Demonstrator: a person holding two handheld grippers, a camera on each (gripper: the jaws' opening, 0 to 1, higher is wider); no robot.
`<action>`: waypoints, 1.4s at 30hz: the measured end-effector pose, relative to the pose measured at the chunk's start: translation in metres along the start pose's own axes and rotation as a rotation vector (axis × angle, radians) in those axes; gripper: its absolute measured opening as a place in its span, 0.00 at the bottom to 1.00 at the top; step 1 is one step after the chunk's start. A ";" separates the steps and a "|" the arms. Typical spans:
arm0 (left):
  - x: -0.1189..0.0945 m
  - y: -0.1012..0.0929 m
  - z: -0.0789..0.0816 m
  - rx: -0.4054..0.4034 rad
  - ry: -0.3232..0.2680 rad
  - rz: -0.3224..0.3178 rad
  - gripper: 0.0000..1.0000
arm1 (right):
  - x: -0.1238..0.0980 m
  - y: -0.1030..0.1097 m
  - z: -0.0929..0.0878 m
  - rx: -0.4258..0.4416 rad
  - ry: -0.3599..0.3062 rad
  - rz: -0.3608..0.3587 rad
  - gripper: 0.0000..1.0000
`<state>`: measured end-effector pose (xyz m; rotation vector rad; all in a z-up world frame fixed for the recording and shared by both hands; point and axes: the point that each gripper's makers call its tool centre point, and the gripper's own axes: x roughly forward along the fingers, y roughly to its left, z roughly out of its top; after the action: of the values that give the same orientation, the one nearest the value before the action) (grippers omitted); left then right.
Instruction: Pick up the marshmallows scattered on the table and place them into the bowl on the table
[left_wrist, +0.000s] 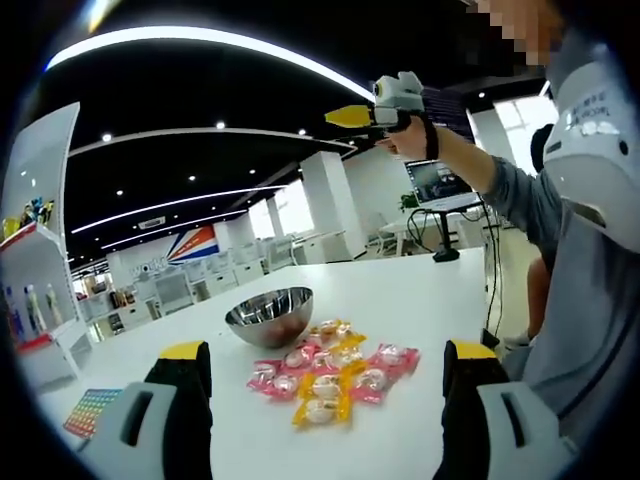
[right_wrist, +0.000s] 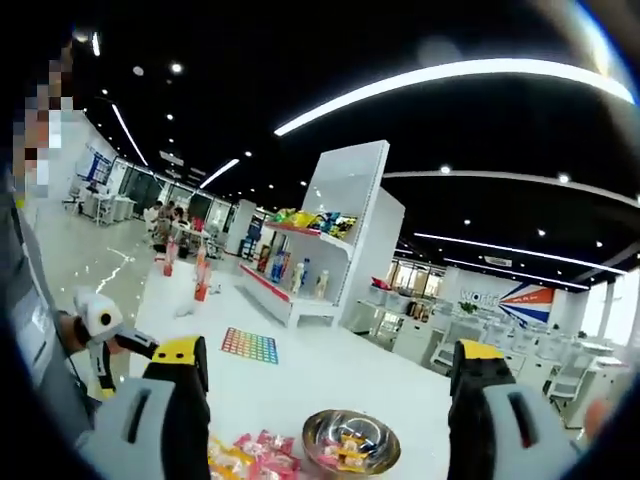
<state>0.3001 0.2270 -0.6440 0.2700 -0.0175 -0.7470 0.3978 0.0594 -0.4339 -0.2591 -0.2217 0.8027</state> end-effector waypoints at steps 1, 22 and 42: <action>0.000 0.000 0.000 0.000 0.000 0.000 0.96 | -0.001 0.000 0.000 0.000 -0.001 0.000 0.97; 0.000 0.008 -0.017 -0.027 0.018 0.020 0.96 | -0.043 0.079 -0.148 0.199 0.038 -0.073 0.97; 0.002 0.009 -0.029 -0.052 0.041 0.027 0.96 | -0.032 0.119 -0.245 0.296 0.160 -0.060 0.97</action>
<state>0.3113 0.2387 -0.6698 0.2347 0.0367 -0.7141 0.3673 0.0799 -0.7060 -0.0366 0.0400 0.7402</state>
